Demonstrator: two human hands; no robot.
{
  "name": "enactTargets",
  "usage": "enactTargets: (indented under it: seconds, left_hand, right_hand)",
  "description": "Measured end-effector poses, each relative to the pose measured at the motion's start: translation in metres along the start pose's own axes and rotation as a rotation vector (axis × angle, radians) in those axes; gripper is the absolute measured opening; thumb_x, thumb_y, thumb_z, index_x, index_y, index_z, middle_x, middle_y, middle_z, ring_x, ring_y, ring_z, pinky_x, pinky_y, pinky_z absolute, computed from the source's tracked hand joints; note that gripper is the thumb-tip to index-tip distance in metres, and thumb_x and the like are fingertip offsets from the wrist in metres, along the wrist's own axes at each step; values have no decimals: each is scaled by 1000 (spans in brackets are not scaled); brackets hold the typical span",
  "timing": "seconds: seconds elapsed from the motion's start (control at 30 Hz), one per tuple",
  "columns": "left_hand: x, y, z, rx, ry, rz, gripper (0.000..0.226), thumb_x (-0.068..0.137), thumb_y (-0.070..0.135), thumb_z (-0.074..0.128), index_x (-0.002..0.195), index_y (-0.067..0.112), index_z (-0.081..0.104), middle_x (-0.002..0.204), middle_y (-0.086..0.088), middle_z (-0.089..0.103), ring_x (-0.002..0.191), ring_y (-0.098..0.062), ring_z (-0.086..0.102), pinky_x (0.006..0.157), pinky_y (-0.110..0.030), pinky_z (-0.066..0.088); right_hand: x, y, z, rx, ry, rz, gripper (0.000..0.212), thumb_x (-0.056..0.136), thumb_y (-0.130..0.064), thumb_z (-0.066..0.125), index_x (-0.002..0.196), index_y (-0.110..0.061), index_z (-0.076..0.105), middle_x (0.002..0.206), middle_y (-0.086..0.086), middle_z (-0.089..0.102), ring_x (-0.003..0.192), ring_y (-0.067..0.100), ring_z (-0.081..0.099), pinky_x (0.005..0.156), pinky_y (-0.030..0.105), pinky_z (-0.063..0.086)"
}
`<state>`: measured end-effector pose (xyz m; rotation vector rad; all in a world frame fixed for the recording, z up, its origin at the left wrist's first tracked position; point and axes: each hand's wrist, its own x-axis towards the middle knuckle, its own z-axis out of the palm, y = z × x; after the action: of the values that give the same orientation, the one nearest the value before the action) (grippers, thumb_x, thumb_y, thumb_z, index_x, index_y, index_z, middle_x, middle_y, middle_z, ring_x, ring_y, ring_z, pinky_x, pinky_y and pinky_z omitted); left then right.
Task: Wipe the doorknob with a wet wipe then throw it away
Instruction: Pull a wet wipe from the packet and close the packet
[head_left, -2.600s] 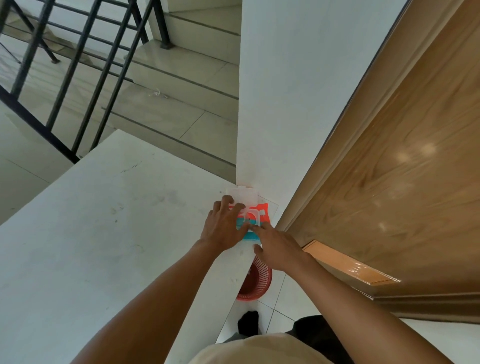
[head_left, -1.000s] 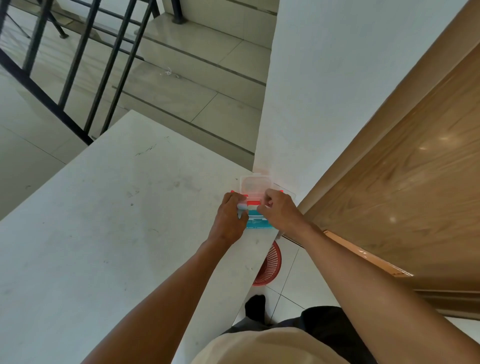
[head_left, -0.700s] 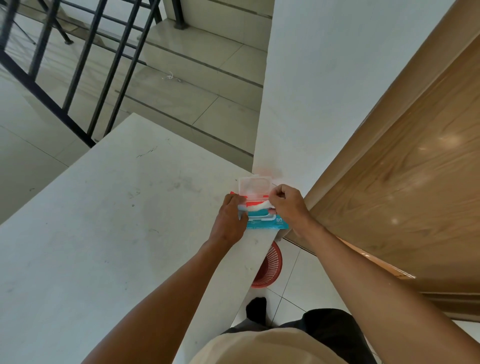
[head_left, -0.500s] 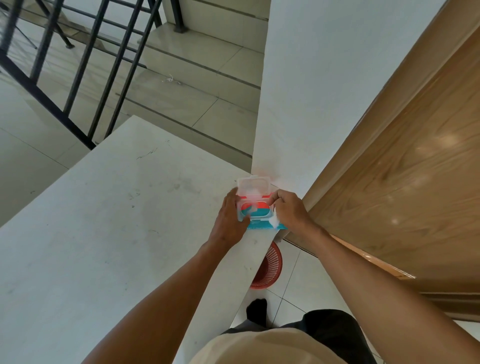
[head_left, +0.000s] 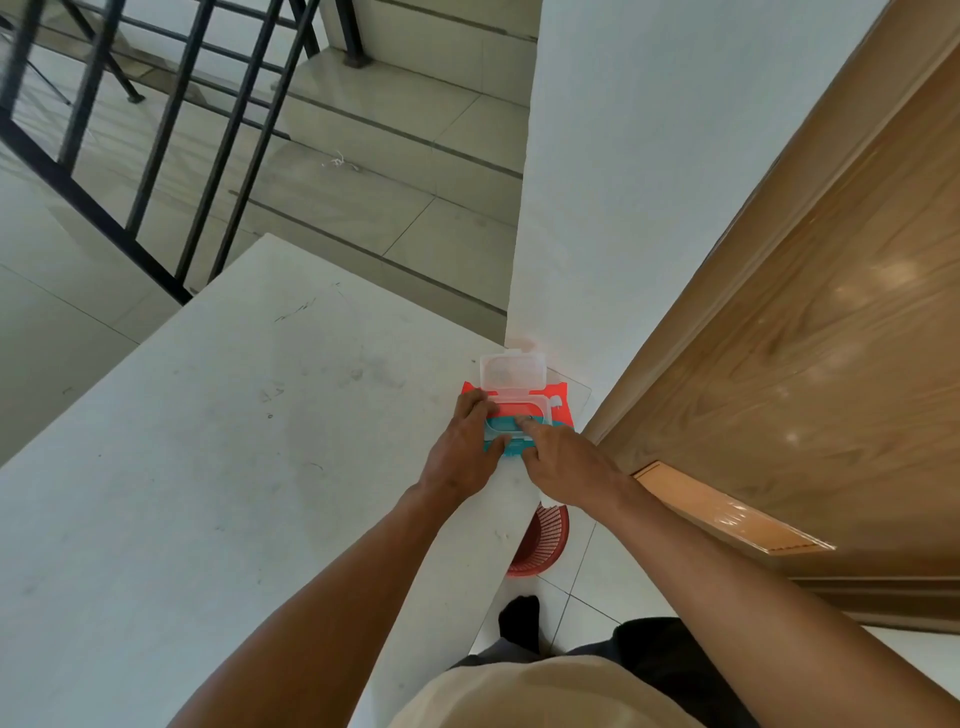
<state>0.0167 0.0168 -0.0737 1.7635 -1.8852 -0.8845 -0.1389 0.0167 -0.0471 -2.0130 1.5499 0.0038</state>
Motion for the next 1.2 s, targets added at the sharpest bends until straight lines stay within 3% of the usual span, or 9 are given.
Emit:
enactTargets:
  seconds: [0.1, 0.23, 0.4, 0.53, 0.67, 0.77, 0.97, 1.1, 1.2]
  left_hand:
    - [3, -2, -1, 44, -28, 22, 51, 92, 21, 62, 137, 18, 39, 148, -1, 36, 132, -24, 46, 102, -39, 46]
    - [9, -4, -9, 39, -75, 74, 50, 92, 22, 62, 135, 18, 38, 145, -4, 40, 129, -25, 49, 102, -42, 48]
    - [29, 11, -27, -40, 14, 54, 61, 87, 51, 57, 136, 22, 37, 137, -8, 47, 114, -18, 55, 97, -44, 52]
    - [49, 25, -31, -88, 35, -129, 58, 91, 34, 60, 141, 23, 33, 139, -7, 52, 116, -27, 59, 95, -42, 51]
    - [39, 26, -32, -50, -4, -41, 24, 93, 13, 53, 114, 22, 50, 118, -7, 64, 101, -24, 64, 84, -35, 59]
    - [19, 17, -29, 42, -65, 84, 17, 93, 13, 55, 109, 19, 54, 122, -5, 60, 108, -24, 61, 80, -27, 59]
    - [-8, 0, -26, 308, -63, 306, 49, 84, 29, 67, 130, 23, 51, 140, 0, 53, 128, -26, 49, 106, -36, 42]
    - [-15, -6, -23, 417, -73, 300, 60, 84, 39, 64, 140, 28, 44, 151, 3, 42, 138, -26, 39, 116, -41, 26]
    - [-12, 5, -20, 370, -23, 288, 50, 87, 40, 63, 133, 24, 51, 143, 1, 51, 128, -23, 49, 110, -35, 35]
  right_hand:
    - [-1, 7, -6, -21, -18, 59, 52, 101, -27, 40, 151, -24, 28, 109, 2, 65, 58, 6, 51, 49, 13, 42]
    - [1, 8, -13, -54, -140, 100, 56, 101, -25, 39, 153, -31, 18, 86, -9, 53, 55, 5, 47, 44, 13, 35]
    - [3, 5, -15, -61, -215, 129, 66, 100, -21, 46, 154, -33, 10, 104, -4, 58, 62, 8, 54, 51, 13, 46]
    - [6, 5, -15, 26, -192, 163, 63, 99, -19, 47, 152, -36, 18, 109, -7, 59, 64, 8, 57, 48, 10, 48]
    - [-2, 13, -16, 158, 71, 120, 21, 100, -23, 46, 117, -21, 57, 110, 1, 67, 82, 17, 70, 45, 12, 50]
    - [-11, 19, -17, 209, 257, 92, 10, 100, -32, 44, 96, -22, 44, 91, -3, 65, 89, 25, 72, 46, 16, 55]
    - [-14, 25, -7, 115, 172, 7, 36, 98, -26, 49, 133, -30, 44, 119, 6, 64, 75, 17, 69, 50, 13, 55]
    - [-15, 29, 3, 152, 98, 51, 39, 96, -27, 52, 134, -34, 47, 124, 3, 62, 89, 19, 68, 59, 17, 58]
    - [-14, 28, 0, 336, 155, 86, 30, 98, -23, 50, 127, -28, 54, 125, 3, 60, 87, 18, 66, 60, 21, 60]
